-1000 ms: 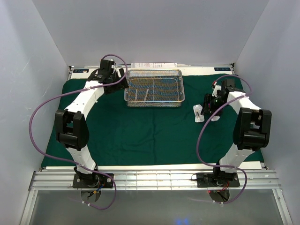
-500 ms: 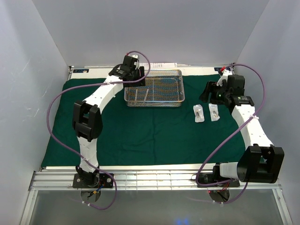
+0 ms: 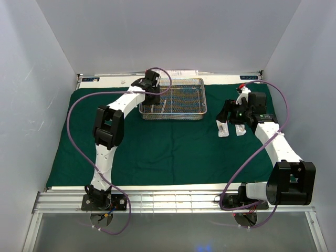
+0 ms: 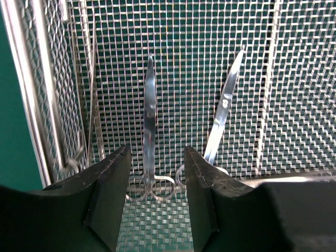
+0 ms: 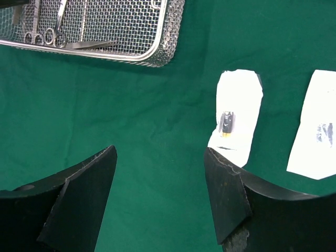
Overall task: Open and lay out the surgical kit
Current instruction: Pick up the medical item from the container.
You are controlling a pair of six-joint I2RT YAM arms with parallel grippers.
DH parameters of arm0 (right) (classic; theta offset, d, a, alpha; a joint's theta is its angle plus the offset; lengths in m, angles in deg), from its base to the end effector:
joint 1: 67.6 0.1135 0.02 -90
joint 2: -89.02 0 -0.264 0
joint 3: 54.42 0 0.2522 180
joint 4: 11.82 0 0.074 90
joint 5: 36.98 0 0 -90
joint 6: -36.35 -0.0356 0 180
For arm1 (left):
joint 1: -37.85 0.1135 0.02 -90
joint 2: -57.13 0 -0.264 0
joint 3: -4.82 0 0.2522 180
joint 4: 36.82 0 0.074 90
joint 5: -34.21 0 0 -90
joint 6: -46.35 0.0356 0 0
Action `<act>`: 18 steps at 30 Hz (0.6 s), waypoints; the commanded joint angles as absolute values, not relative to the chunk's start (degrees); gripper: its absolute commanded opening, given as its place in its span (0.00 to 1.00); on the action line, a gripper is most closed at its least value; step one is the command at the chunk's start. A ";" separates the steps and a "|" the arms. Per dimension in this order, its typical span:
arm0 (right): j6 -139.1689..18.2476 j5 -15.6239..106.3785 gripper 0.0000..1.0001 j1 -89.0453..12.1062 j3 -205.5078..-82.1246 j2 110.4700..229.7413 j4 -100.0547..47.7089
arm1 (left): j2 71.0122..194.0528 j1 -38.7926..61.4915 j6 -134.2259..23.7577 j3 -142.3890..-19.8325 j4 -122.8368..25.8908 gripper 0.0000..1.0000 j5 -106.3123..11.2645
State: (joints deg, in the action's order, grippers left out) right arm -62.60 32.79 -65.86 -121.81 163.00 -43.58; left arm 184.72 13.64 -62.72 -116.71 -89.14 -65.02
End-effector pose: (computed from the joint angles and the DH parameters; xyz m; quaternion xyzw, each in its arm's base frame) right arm 0.2814 0.0209 0.2717 -0.0206 0.8892 0.1973 0.4123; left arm 0.4484 -0.1953 0.2031 0.0211 0.9591 -0.0282 0.2810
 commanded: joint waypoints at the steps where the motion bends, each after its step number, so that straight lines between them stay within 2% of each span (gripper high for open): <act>1: -62.96 30.87 0.73 -65.66 -121.53 162.15 -40.17 | 185.35 13.59 -62.29 -120.29 -89.16 0.55 -66.25; 18: -62.44 30.69 0.73 -65.66 -120.39 162.59 -39.46 | 191.33 13.77 -64.48 -119.86 -90.39 0.46 -65.37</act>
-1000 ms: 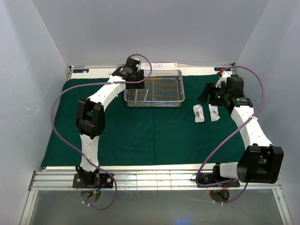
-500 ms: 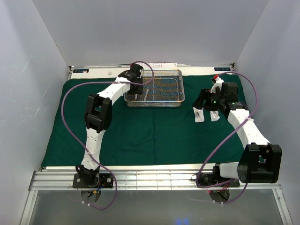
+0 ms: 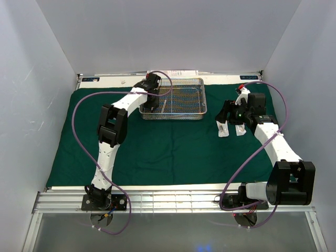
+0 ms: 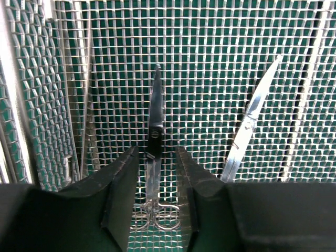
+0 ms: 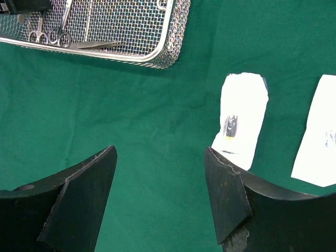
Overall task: Open and lay out the surgical kit
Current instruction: Pick up the medical item from the container.
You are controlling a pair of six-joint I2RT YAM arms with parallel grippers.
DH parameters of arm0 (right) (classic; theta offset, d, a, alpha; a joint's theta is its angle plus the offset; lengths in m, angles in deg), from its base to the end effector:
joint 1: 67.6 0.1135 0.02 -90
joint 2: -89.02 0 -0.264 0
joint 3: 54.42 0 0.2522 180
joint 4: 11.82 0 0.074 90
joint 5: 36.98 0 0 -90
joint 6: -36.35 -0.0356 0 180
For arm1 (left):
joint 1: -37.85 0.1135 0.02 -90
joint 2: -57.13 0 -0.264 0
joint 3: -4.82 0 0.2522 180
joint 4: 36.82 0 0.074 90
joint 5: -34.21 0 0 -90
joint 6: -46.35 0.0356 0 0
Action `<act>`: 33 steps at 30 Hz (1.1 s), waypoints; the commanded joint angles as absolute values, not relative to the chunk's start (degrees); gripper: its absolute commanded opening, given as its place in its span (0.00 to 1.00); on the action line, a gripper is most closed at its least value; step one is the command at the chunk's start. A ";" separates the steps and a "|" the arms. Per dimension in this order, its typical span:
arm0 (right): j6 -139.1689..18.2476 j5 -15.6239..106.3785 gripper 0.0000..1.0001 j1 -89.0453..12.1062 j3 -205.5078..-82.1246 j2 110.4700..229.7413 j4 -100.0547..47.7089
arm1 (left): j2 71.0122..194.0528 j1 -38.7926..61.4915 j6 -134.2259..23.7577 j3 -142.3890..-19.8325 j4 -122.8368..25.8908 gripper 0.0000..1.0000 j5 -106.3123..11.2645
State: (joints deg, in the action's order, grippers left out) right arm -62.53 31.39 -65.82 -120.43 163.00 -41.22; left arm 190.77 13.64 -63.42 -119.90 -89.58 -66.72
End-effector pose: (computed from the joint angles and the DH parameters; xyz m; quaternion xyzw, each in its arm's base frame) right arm 0.2815 0.0219 0.2673 -0.0285 0.8839 0.2079 0.4179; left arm 0.4616 -0.2001 0.1695 0.0141 0.9654 -0.0056 0.2604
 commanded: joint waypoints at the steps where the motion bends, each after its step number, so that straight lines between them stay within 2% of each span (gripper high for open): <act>1: -62.44 30.69 0.73 -65.58 -120.39 162.68 -39.55 | 191.42 13.77 -64.66 -119.25 -90.30 0.43 -65.19; 4: -62.35 30.69 0.73 -65.57 -120.39 162.77 -39.64 | 192.04 13.77 -65.01 -118.02 -90.39 0.38 -64.66; 5: -62.35 30.61 0.73 -65.57 -120.39 162.77 -39.64 | 192.04 13.77 -65.36 -117.84 -90.30 0.30 -64.58; 7: -62.26 30.69 0.73 -65.58 -120.48 162.77 -39.81 | 192.56 13.77 -65.54 -117.75 -90.30 0.26 -63.96; 8: -62.09 30.69 0.73 -65.66 -120.56 162.68 -39.90 | 192.57 13.77 -65.71 -117.75 -90.30 0.18 -63.78; 11: -61.82 30.96 0.73 -65.58 -120.57 162.59 -40.25 | 192.65 13.77 -65.80 -118.89 -90.48 0.08 -63.34; 12: -61.73 30.96 0.73 -65.66 -120.56 162.59 -40.26 | 192.57 13.77 -65.80 -119.50 -90.57 0.00 -63.43; 21: -61.29 31.22 0.73 -65.57 -120.92 162.50 -40.87 | 189.93 13.77 -65.80 -126.71 -91.62 0.00 -65.10; 33: -61.29 30.43 0.73 -65.66 -120.57 162.59 -40.61 | 188.61 13.85 -65.45 -127.59 -90.04 0.00 -66.60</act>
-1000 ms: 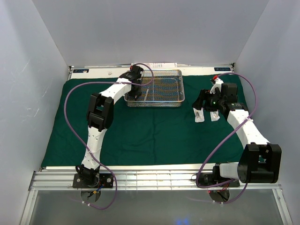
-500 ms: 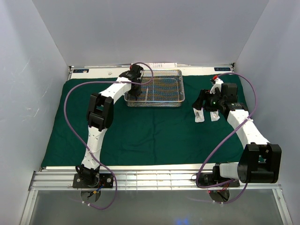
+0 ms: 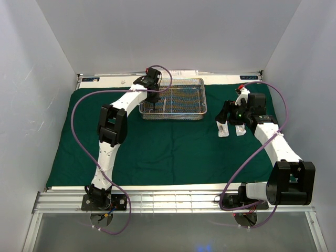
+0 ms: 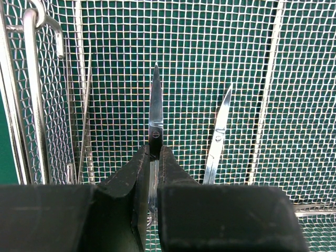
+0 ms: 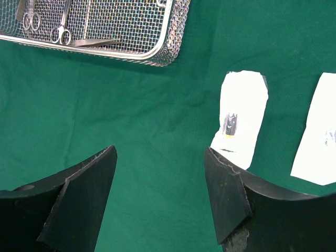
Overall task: Open and lay out the surgical kit
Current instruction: Pick up the medical item from the container.
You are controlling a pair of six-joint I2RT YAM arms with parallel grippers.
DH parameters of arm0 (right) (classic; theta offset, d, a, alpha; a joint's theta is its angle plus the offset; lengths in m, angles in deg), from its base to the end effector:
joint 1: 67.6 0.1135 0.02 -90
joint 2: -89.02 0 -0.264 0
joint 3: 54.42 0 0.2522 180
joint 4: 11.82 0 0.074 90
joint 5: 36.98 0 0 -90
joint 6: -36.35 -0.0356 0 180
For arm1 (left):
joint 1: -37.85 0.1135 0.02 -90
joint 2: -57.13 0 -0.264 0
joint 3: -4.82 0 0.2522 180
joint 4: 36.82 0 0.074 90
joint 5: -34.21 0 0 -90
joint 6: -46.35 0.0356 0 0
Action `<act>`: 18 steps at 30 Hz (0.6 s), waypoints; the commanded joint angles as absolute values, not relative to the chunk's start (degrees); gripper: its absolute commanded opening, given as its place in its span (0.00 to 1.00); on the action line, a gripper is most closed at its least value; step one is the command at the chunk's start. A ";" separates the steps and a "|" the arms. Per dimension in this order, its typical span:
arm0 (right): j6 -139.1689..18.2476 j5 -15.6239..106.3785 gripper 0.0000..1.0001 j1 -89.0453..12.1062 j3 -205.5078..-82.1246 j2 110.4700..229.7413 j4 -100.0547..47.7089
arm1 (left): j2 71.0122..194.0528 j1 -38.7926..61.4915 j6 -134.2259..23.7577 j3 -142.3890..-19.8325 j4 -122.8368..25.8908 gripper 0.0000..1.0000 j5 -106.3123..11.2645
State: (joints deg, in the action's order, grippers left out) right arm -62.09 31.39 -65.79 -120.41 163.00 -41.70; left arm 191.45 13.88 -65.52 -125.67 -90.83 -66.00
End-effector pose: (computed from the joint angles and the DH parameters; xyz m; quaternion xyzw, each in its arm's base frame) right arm 0.2809 0.0220 0.2665 -0.0313 0.8856 0.2064 0.4148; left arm 0.4723 -0.2031 0.1932 -0.0071 0.9574 -0.0287 0.2874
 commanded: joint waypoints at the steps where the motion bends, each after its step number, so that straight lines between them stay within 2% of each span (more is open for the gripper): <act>1: -61.29 30.52 0.73 -65.66 -120.65 162.33 -40.61 | 188.52 13.85 -65.45 -127.94 -90.30 0.00 -66.60; 9: -61.21 30.87 0.73 -65.58 -120.92 161.97 -40.78 | 184.92 13.85 -64.66 -131.99 -91.62 0.00 -69.41; 18: -60.68 32.28 0.73 -65.66 -122.23 161.01 -41.84 | 178.17 13.85 -64.92 -130.59 -94.87 0.00 -71.43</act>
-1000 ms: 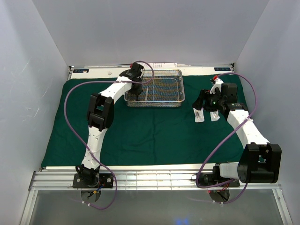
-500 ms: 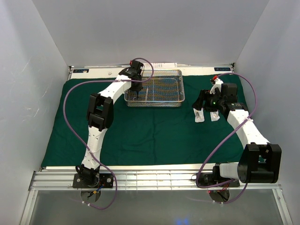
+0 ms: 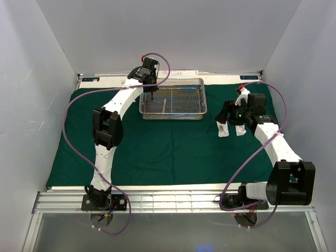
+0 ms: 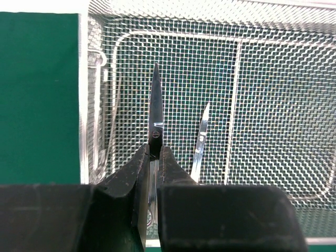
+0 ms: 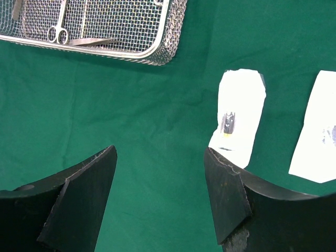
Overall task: Open and lay out the surgical kit
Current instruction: Pick up the medical item from the container, then place the medical item in the surgical kit.
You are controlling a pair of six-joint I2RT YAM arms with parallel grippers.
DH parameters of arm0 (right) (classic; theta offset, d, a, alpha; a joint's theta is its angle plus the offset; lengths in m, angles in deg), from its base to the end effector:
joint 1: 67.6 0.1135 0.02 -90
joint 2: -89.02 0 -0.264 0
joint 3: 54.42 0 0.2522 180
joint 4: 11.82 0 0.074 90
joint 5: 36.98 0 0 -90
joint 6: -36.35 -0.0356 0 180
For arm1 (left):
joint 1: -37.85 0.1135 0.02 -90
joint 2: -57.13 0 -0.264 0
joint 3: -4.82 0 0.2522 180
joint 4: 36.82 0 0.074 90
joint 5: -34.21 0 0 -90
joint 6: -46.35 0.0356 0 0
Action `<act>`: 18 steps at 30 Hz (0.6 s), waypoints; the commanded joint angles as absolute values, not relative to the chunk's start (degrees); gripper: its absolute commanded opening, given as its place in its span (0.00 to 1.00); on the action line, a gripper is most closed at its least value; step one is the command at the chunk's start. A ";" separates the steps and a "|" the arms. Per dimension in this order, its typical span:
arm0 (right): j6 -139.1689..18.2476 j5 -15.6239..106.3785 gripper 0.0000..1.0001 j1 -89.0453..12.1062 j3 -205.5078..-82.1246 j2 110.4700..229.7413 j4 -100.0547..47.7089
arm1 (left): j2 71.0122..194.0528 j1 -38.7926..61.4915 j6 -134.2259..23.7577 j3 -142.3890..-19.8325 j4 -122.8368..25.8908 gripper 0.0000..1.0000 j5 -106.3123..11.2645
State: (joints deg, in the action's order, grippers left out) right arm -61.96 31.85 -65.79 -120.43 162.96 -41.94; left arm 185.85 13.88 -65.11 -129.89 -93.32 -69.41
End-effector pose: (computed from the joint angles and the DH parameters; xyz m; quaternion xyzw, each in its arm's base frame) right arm 0.2806 0.0217 0.2663 -0.0302 0.8868 0.2025 0.4143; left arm 0.4649 -0.1975 0.2620 -0.0196 0.9352 -0.0266 0.3525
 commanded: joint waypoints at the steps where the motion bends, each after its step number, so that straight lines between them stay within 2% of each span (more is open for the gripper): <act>1: -60.68 32.28 0.73 -65.66 -122.32 160.66 -41.92 | 177.46 13.85 -64.75 -130.15 -95.57 0.00 -71.34; 6: -60.68 32.80 0.73 -65.58 -122.15 159.69 -42.36 | 172.28 13.94 -65.01 -127.25 -99.17 0.00 -71.34; 10: -60.15 33.59 0.73 -65.57 -121.88 158.64 -42.80 | 165.35 13.85 -65.45 -118.39 -99.97 0.00 -70.82; 18: -59.71 34.30 0.73 -65.57 -121.44 158.02 -43.07 | 148.46 14.12 -67.03 -91.14 -94.36 0.00 -70.81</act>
State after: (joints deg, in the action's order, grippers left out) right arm -60.69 33.60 -65.71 -120.43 159.44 -42.64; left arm 154.79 13.90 -66.05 -97.01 -96.66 -70.22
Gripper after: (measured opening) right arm 0.732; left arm 0.184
